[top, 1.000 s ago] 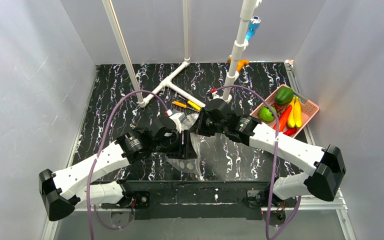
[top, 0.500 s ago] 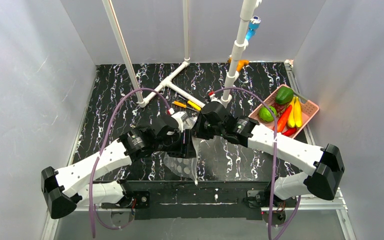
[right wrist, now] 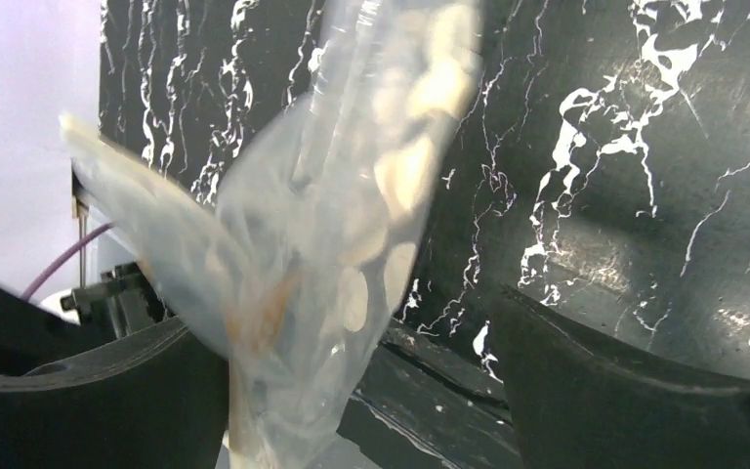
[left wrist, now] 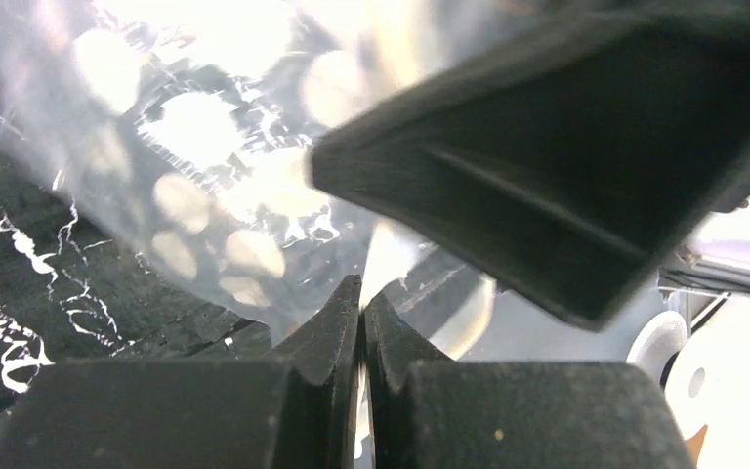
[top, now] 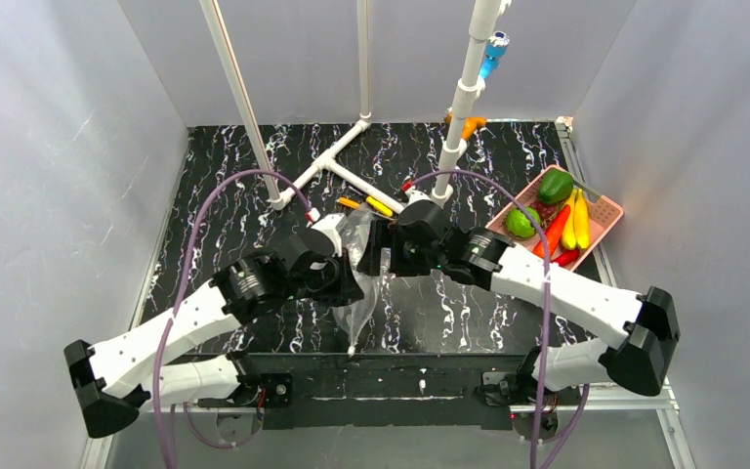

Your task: Place the food in the zip-top bag and seal the zipper

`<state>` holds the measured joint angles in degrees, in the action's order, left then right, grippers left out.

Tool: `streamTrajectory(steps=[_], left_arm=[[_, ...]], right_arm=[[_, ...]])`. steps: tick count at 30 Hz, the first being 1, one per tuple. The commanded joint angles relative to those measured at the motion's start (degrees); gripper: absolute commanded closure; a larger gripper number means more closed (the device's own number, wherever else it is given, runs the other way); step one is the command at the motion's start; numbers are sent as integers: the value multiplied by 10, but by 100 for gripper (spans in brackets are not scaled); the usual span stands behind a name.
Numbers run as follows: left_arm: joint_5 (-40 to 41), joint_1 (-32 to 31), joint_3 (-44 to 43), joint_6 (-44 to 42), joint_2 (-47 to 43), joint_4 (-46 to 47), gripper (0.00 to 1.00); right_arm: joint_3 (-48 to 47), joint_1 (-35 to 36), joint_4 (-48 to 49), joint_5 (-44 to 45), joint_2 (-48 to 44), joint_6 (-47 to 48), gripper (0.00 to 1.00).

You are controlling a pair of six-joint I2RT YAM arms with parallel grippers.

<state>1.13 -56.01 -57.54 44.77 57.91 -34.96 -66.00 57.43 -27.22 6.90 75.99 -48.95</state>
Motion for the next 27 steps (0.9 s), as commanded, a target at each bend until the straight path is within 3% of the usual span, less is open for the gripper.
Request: streamTrajectory(steps=[1,4,11,15,21,27], left_arm=[[69,0,-6,39,-25,-60,100],[79,-1,-19,58,-9,-82,100],[106,0,-60,86,40,-127,100],[116,0,-69,100,49,-139,100],[101,0,-78,115,53,-136,100],[103,-1,-88,120,54,-145,100]], right_arm=[[13,-5,-15,-32,-77,77,2],[45,2,30,-65,-115,94,2],[46,50,48,-36,-112,103,2],[14,95,1,91,-89,45,2],[-61,135,-100,219,-30,-22,14],[-157,196,-207,336,33,-53,13]])
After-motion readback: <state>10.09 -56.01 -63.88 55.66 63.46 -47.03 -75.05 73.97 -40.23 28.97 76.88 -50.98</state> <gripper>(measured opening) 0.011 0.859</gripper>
